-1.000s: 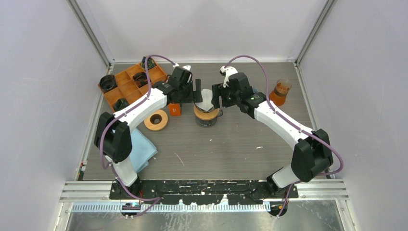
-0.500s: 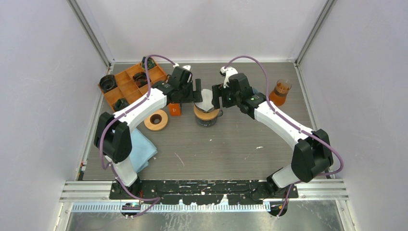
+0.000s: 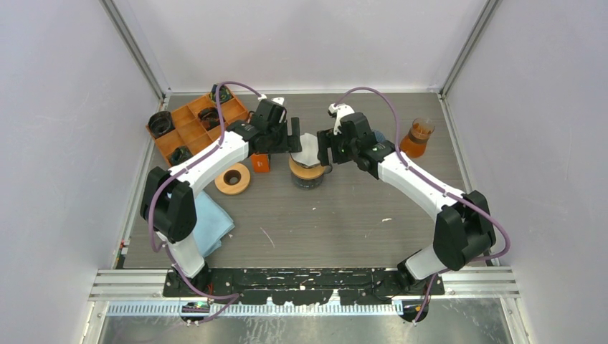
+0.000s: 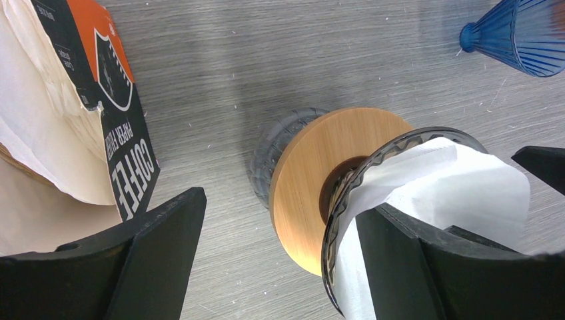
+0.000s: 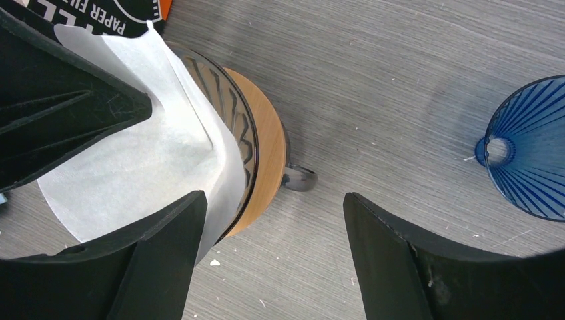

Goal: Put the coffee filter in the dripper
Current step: Adjust the coffee filter in the coffee dripper.

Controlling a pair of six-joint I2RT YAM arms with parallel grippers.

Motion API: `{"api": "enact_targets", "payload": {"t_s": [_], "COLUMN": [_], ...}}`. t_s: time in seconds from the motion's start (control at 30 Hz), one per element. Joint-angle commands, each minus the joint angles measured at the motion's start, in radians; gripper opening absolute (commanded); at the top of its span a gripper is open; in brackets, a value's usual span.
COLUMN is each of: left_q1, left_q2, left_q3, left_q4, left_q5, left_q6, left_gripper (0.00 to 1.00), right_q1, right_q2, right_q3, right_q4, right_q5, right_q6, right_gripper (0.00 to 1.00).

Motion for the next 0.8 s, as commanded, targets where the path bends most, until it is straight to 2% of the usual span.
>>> {"api": "enact_targets", "payload": {"t_s": [0.0, 0.33, 0.77], "left_q1": [0.007, 0.007, 0.007], "left_q2": [-0.001, 0.016, 0.000], "left_q3": [0.015, 0.013, 0.013], "left_q4": [0.020, 0.013, 0.013], "left_q5": [-0.008, -0.016, -0.009], "left_q6": [0.004, 0.008, 0.008], "left_gripper": [0.84, 0.84, 0.84], "right_q1": [-0.004, -0.004, -0.004], "right_q2": [0.015, 0.049, -0.069], "right_q3": [0.032, 0.053, 0.011], "right_q4": [0.034, 0.035, 0.104], "right_q5": [0.025, 0.019, -0.005], "right_q6": [-0.022, -0.025, -0.015], "right_gripper": [0.81, 0.81, 0.84]}}
